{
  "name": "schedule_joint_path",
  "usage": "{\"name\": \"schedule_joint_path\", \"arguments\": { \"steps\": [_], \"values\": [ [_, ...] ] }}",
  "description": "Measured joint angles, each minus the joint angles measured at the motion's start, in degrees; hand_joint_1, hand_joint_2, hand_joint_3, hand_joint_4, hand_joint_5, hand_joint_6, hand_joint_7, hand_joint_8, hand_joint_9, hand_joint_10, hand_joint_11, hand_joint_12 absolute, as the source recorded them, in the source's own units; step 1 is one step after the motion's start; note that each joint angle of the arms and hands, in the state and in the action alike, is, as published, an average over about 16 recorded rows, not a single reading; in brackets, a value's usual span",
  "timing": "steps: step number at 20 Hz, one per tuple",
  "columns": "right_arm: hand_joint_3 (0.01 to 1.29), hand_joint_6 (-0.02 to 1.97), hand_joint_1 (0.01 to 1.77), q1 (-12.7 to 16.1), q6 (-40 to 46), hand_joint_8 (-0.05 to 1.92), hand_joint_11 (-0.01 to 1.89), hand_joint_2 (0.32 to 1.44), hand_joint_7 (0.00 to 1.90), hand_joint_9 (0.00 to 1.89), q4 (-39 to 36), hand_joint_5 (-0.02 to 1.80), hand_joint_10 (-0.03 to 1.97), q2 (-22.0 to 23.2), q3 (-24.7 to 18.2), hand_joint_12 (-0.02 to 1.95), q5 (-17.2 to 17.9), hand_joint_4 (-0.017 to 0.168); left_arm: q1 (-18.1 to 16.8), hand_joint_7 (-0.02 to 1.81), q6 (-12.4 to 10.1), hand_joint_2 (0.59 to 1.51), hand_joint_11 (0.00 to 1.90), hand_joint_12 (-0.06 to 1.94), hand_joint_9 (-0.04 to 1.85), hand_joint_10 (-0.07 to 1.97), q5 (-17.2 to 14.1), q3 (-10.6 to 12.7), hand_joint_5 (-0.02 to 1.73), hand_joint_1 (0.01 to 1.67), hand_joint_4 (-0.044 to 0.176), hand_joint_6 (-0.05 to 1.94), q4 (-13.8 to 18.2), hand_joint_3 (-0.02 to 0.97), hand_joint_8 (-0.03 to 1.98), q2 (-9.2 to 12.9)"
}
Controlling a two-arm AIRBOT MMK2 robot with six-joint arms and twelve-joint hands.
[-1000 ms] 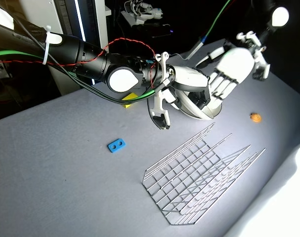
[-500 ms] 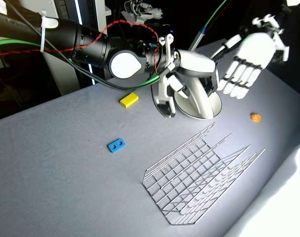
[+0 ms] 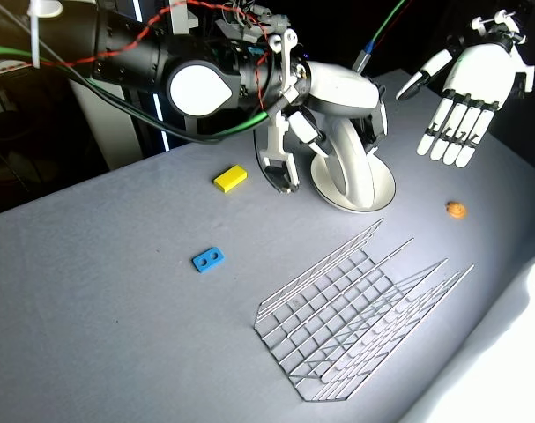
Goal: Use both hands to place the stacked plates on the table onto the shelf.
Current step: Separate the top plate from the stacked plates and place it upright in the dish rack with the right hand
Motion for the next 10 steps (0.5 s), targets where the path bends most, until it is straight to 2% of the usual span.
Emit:
{"name": "schedule_joint_path", "arguments": {
  "steps": [4,10],
  "values": [
    [0.01,0.98,1.33,2.82,13.32,0.92,0.84,1.0,1.01,1.01,-9.1,0.88,1.08,4.05,-1.83,1.21,-0.7,0.003,-0.06,0.01,-0.53,1.141,0.01,0.01,0.02,0.0,0.4,0.26,0.04,0.01,0.003,0.01,0.07,0.019,0.0,0.15],
    [0.01,0.97,1.33,8.14,41.24,0.91,0.85,0.99,1.02,1.0,-25.15,0.89,1.09,9.35,-2.47,1.22,-3.21,0.0,-0.06,0.02,-0.75,1.139,0.01,0.01,0.02,0.0,0.63,0.04,0.04,0.01,0.003,0.01,0.48,0.019,0.0,0.22]
  ]
}}
